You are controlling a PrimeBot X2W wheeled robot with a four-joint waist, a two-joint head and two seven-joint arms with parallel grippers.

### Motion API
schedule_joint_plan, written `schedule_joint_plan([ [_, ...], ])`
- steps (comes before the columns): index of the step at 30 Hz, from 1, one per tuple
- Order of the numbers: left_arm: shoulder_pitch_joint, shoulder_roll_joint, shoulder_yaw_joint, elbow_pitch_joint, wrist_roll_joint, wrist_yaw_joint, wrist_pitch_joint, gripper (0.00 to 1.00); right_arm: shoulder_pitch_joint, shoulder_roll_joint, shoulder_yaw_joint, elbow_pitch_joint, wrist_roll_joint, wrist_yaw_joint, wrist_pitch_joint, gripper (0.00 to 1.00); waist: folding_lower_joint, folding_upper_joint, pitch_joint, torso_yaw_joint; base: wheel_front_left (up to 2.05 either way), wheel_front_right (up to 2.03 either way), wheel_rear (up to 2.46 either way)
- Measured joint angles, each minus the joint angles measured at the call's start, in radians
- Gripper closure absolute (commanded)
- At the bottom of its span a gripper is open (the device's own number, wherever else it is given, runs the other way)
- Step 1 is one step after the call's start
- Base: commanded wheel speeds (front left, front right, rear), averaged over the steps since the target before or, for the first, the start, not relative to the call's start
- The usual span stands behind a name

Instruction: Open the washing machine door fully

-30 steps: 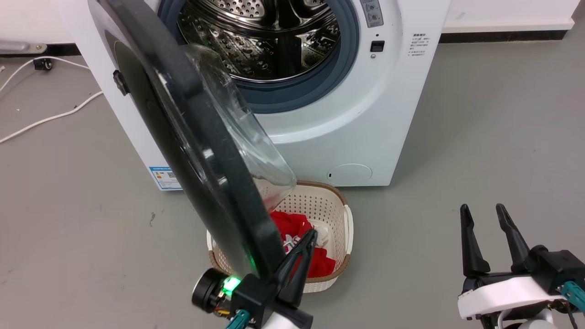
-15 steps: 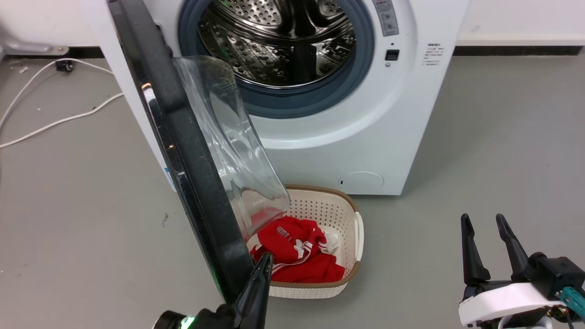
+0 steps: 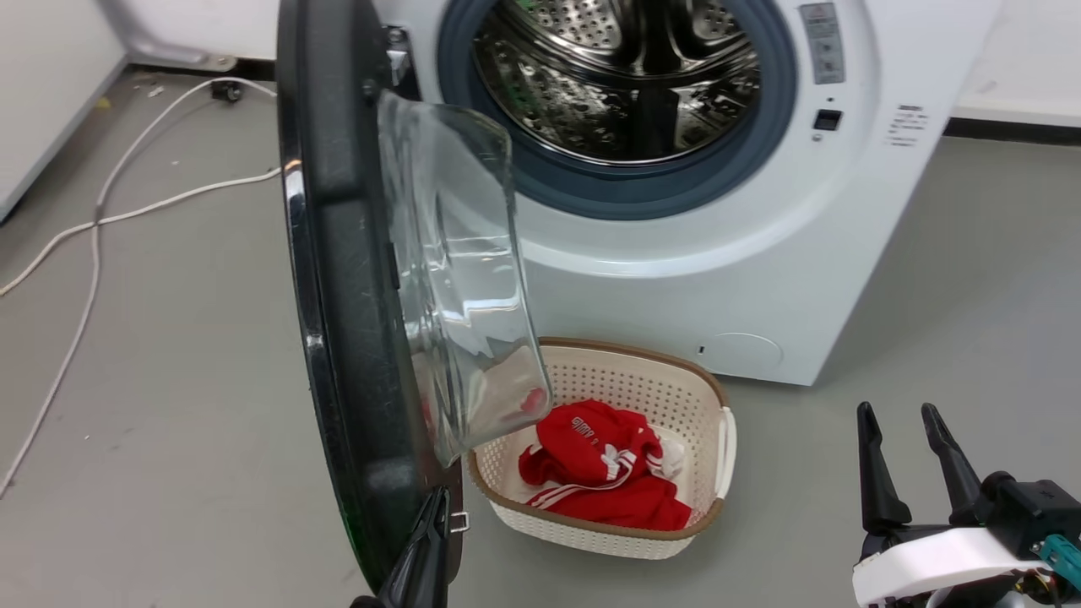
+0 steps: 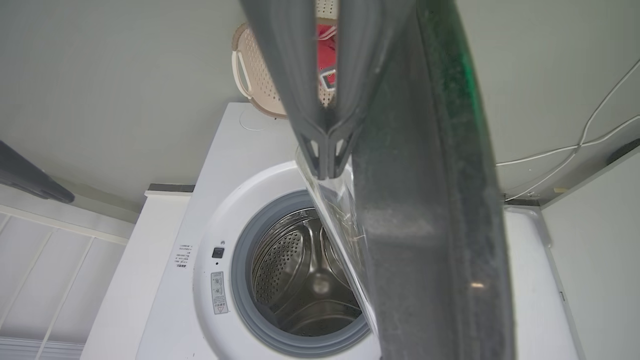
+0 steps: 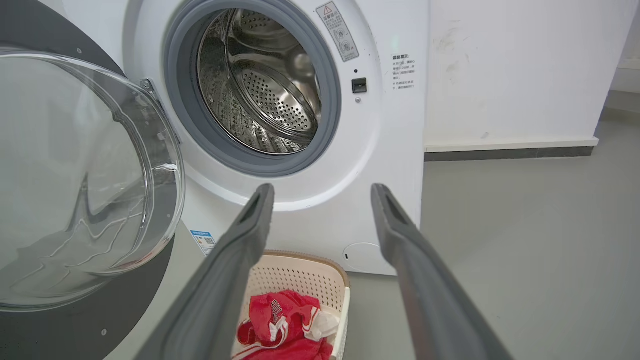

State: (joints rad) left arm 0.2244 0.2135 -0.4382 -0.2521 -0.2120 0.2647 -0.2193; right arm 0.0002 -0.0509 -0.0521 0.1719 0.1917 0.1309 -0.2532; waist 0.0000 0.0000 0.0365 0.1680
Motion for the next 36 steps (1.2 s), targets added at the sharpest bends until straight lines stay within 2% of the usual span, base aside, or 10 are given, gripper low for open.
schedule_joint_plan([
  [9, 0.022, 0.046, 0.105, -0.003, -0.010, 0.045, -0.018, 1.00, 0.000, 0.000, -0.011, -0.005, 0.000, 0.000, 0.003, 0.00, 0.0000, 0.0000, 0.000, 0.081, 0.00, 0.00, 0.00],
  [16, 0.008, 0.089, 0.222, 0.035, -0.034, 0.071, -0.028, 1.00, -0.002, 0.000, -0.009, -0.008, -0.003, 0.000, 0.007, 0.00, 0.0000, 0.0000, 0.021, 0.102, 0.00, 0.00, 0.00],
  [28, -0.098, 0.174, 0.467, 0.196, -0.103, 0.079, -0.041, 1.00, -0.033, 0.000, 0.002, 0.003, 0.005, 0.000, 0.006, 0.00, 0.0001, 0.0000, 0.059, 0.031, 0.00, 0.00, 0.00],
  [36, -0.185, 0.243, 0.650, 0.304, -0.121, 0.026, -0.044, 1.00, -0.059, 0.001, -0.002, -0.012, 0.003, 0.000, -0.002, 0.00, 0.0001, 0.0000, 0.105, -0.007, 0.00, 0.00, 0.00],
])
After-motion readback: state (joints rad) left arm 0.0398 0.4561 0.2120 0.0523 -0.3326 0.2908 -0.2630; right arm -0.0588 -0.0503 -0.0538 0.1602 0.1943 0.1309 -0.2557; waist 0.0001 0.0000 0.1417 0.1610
